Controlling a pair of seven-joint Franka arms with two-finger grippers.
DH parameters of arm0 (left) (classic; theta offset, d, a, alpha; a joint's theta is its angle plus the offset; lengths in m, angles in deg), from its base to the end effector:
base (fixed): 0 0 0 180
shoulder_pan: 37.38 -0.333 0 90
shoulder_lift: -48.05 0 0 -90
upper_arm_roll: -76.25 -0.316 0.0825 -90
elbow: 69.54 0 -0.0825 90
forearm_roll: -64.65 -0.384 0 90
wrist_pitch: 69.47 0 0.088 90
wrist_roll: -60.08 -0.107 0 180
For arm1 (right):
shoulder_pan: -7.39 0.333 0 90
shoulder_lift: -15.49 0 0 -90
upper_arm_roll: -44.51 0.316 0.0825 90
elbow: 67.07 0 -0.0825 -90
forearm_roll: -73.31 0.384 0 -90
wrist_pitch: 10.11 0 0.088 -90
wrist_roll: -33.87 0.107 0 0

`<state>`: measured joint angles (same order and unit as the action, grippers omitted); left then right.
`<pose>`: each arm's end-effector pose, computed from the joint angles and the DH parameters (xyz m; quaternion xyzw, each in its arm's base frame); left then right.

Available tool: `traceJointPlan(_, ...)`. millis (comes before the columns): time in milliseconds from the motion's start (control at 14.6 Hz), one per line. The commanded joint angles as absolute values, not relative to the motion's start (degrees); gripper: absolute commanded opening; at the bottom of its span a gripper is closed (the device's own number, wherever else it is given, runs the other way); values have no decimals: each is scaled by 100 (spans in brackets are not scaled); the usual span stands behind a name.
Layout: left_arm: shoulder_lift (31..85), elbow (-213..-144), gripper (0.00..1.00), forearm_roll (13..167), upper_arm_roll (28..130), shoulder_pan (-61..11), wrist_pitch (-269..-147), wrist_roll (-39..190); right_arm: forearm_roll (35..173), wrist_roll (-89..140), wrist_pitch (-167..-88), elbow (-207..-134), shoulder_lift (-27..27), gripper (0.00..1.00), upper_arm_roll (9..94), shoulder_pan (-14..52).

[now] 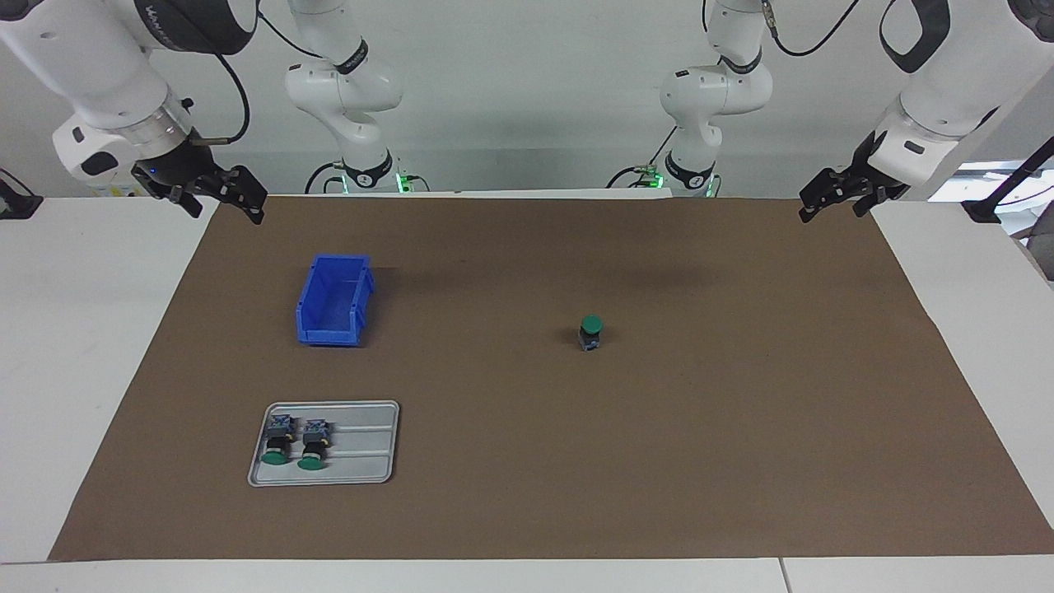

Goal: Place and press button with both arms

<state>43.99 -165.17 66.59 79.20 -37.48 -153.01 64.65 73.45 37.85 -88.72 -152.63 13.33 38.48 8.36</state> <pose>0.5174 -0.0306 0.6078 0.9973 0.0144 -0.0709 0.0105 0.5427 -0.0466 0.6239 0.9938 -0.0785 -0.0793 0.0000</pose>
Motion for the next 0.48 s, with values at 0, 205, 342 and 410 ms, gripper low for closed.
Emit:
traceJointPlan(0,4339,-16472,100,6553,7976,-3913,-15174,6430,7358,3677,-8878,-15409,1461,99,3827,836)
traceJointPlan(205,4339,-16455,100,6553,8222,-4177,-15174,6403,7358,3676,-8878,-15409,1461,99,3827,836)
traceJointPlan(342,4339,-16455,100,6535,8555,-4449,-15191,6403,7358,3677,-8878,-15409,1461,99,3827,836)
traceJointPlan(410,4330,-16455,100,6474,8731,-4598,-15183,6395,7358,3677,-8878,-15409,1461,99,3827,836)
